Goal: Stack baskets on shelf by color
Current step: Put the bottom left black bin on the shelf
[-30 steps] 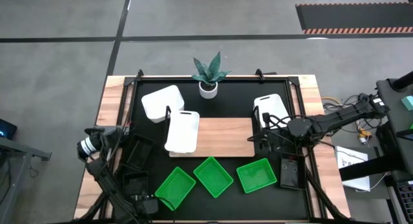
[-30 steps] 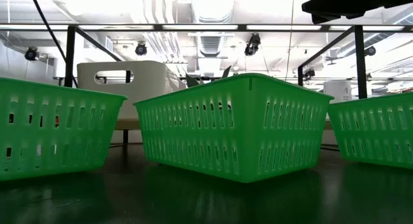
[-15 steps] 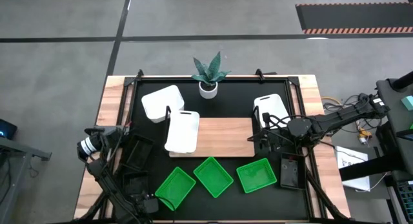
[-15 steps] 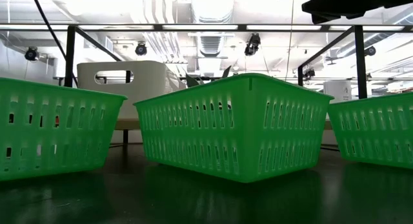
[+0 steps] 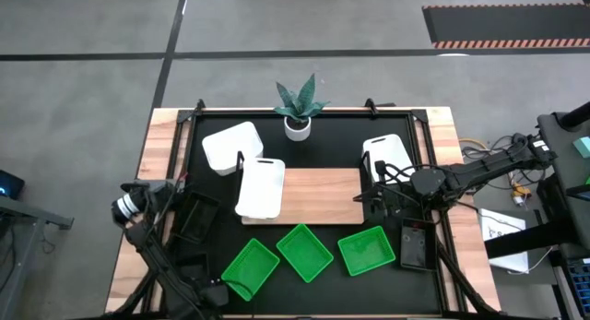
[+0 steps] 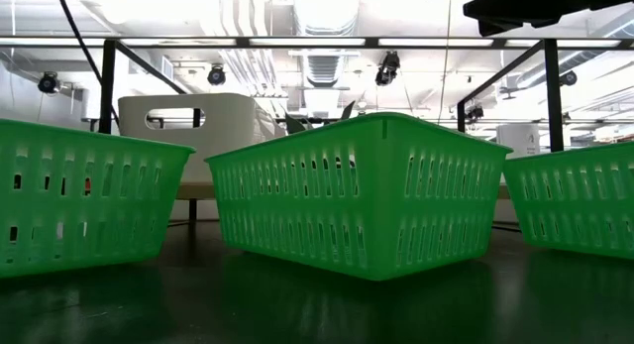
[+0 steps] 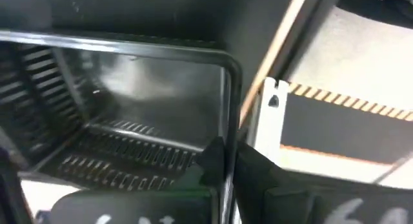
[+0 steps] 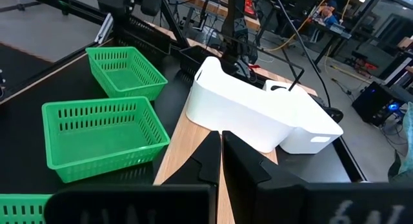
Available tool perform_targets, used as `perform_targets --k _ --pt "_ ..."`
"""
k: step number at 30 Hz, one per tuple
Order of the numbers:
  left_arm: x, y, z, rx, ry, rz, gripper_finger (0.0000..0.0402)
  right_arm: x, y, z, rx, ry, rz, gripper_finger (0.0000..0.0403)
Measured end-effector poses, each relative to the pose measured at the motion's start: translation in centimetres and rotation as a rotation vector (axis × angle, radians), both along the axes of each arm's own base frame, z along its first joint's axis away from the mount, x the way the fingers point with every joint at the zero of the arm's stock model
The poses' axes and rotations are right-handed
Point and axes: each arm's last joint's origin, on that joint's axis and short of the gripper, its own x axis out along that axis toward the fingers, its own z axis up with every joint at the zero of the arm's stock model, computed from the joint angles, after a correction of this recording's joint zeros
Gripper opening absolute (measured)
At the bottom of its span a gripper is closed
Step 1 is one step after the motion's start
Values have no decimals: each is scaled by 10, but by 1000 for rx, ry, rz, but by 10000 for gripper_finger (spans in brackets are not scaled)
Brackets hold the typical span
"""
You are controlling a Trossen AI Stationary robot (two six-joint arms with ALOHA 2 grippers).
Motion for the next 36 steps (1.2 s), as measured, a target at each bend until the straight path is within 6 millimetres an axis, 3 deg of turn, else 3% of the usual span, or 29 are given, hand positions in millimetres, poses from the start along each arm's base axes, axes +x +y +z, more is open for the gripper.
perform_targets --k 13,19,32,36 --pt "47 21 89 -181 -69 136 1 0 0 0 -7 -1 2 9" --pt "59 38 119 -201 -118 207 1 0 0 0 -16 -2 4 9" --pt "89 74 171 -177 -575 86 0 0 0 -1 -36 2 9 9" --pt "98 87 178 -126 -675 21 0 -1 0 -2 -46 17 9 9"
